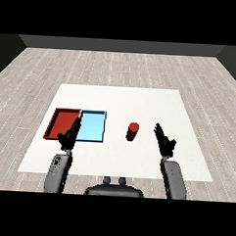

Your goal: Pick the red can and put it in the red box

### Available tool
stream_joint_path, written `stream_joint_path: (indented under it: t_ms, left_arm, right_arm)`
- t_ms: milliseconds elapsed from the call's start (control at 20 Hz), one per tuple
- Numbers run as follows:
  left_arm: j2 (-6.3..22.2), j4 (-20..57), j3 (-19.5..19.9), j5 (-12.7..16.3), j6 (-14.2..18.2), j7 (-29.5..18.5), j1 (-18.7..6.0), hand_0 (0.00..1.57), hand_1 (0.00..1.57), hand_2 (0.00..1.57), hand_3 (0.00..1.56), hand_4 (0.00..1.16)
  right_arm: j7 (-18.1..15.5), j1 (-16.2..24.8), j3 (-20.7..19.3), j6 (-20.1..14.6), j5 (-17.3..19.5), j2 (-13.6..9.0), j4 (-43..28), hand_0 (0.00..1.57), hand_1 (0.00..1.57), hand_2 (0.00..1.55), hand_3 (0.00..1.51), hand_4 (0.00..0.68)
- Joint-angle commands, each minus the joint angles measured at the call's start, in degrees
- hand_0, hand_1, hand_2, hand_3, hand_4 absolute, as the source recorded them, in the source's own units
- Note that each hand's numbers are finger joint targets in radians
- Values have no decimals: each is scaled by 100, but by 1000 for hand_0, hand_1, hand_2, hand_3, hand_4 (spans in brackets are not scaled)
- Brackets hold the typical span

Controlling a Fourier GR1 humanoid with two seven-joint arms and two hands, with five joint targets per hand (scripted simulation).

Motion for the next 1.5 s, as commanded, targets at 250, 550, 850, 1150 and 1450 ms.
stream_joint_path:
  t_ms: [250, 550, 850, 1150, 1450]
  left_arm:
    - [120, 230, 263, -212, 46, -244, 143, 0, 0, 0, 0, 0]
    - [-179, -56, 448, 210, -74, -2000, 12, 0, 0, 0, 0, 0]
    - [-260, 362, 411, 62, -94, -2659, 157, 0, 0, 0, 0, 0]
    - [-447, -143, 121, -135, 111, -2392, 341, 0, 0, 0, 0, 0]
    - [-7, 97, 659, 211, -158, -2186, -22, 0, 0, 0, 0, 0]
  right_arm:
    - [-565, -574, -307, -228, 326, 155, 1173, 0, 0, 0, 0, 0]
    - [-1566, -254, -529, 625, -732, 173, 212, 0, 0, 0, 0, 0]
    - [-2001, -435, -447, 486, -412, 318, 698, 0, 0, 0, 0, 0]
    - [-1929, -229, -603, 664, -562, 143, 478, 0, 0, 0, 0, 0]
    - [-1856, -594, -685, 682, -669, 143, 922, 0, 0, 0, 0, 0]
